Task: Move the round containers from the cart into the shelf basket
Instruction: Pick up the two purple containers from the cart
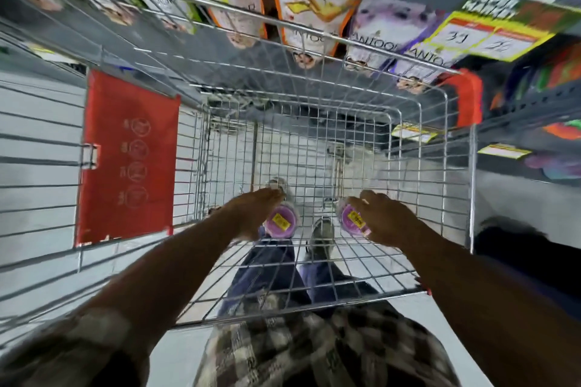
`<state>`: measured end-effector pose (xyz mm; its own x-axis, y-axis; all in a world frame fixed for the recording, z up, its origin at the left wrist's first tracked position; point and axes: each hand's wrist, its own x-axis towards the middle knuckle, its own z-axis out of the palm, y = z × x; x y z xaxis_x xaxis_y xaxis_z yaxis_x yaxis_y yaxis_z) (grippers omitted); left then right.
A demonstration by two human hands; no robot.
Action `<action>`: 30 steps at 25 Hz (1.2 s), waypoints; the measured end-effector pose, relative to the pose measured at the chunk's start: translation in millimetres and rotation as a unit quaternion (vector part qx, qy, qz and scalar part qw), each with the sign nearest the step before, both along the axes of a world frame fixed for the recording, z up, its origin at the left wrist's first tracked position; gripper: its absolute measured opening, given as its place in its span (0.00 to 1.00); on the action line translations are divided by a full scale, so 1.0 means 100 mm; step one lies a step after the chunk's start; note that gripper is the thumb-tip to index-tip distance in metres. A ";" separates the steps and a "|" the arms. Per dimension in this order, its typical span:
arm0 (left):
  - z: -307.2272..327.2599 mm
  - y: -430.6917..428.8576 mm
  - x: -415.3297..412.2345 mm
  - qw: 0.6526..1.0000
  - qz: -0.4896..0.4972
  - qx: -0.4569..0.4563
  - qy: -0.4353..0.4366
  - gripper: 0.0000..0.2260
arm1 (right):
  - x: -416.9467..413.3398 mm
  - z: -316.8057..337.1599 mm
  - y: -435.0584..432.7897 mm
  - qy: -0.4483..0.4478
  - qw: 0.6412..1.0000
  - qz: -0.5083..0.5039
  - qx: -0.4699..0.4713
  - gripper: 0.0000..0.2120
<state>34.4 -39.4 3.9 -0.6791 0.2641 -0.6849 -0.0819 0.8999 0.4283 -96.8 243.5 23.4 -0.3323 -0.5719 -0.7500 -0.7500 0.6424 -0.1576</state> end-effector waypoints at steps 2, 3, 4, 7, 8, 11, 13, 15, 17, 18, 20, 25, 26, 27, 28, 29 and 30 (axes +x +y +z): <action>-0.08 0.02 0.01 1.000 -0.021 0.010 0.004 0.49 | 0.03 -0.05 -0.04 -0.014 1.000 0.019 -0.012 0.27; -0.11 0.05 0.01 0.999 -0.030 0.015 0.009 0.49 | 0.06 -0.08 -0.10 -0.022 0.999 0.032 -0.018 0.23; -0.14 0.08 0.01 0.999 -0.038 0.015 0.016 0.47 | 0.06 -0.12 -0.15 -0.029 0.999 0.032 -0.006 0.20; -0.20 0.21 0.00 0.998 -0.057 0.006 0.033 0.40 | 0.01 -0.25 -0.27 -0.018 0.996 0.090 -0.003 0.25; -0.23 0.24 0.00 0.998 -0.054 0.001 0.034 0.37 | -0.01 -0.25 -0.29 -0.023 0.997 0.080 0.003 0.24; -0.32 0.29 -0.01 0.999 -0.024 0.000 0.039 0.30 | -0.07 -0.21 -0.26 -0.046 0.993 0.104 -0.022 0.24; -0.34 0.30 0.01 1.000 0.001 0.007 0.026 0.29 | -0.05 -0.22 -0.23 -0.043 0.993 0.109 -0.010 0.27; -0.31 0.30 0.01 0.999 0.024 0.017 0.019 0.30 | -0.02 -0.15 -0.26 -0.022 0.993 0.111 -0.021 0.26; -0.24 0.29 -0.01 0.999 0.041 0.027 0.014 0.30 | -0.02 -0.07 -0.25 -0.009 0.996 0.084 -0.037 0.24; -0.20 0.29 -0.02 0.999 0.044 0.025 0.020 0.30 | -0.04 -0.04 -0.23 -0.006 0.997 0.067 -0.047 0.26; -0.11 0.27 -0.03 0.998 0.048 0.019 0.026 0.29 | -0.05 0.04 -0.18 -0.002 0.998 0.045 -0.052 0.32; 0.12 0.23 -0.07 0.995 0.096 0.024 0.012 0.28 | -0.11 0.24 -0.21 -0.014 0.998 -0.021 -0.056 0.39; 0.17 0.23 -0.07 0.994 0.101 0.019 0.026 0.25 | -0.10 0.30 -0.22 -0.007 0.997 -0.035 -0.061 0.39; 0.23 0.23 -0.07 0.991 0.125 0.020 0.031 0.23 | -0.10 0.36 -0.22 0.005 0.997 -0.043 -0.069 0.37; 0.28 0.23 -0.07 0.990 0.134 0.014 0.028 0.23 | -0.10 0.40 -0.22 0.018 0.996 -0.049 -0.079 0.36; 0.33 0.22 -0.07 0.989 0.142 0.010 0.038 0.26 | -0.10 0.43 -0.21 0.025 0.995 -0.056 -0.082 0.37; 0.37 0.22 -0.07 0.990 0.132 0.001 0.044 0.29 | -0.10 0.46 -0.21 0.023 0.994 -0.068 -0.085 0.39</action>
<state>27.7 -17.9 40.9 -0.7819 0.0696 -0.6195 -0.2771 0.8513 0.4455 -106.4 222.7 69.4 -0.4473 -0.6371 -0.6277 -0.6672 0.7051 -0.2402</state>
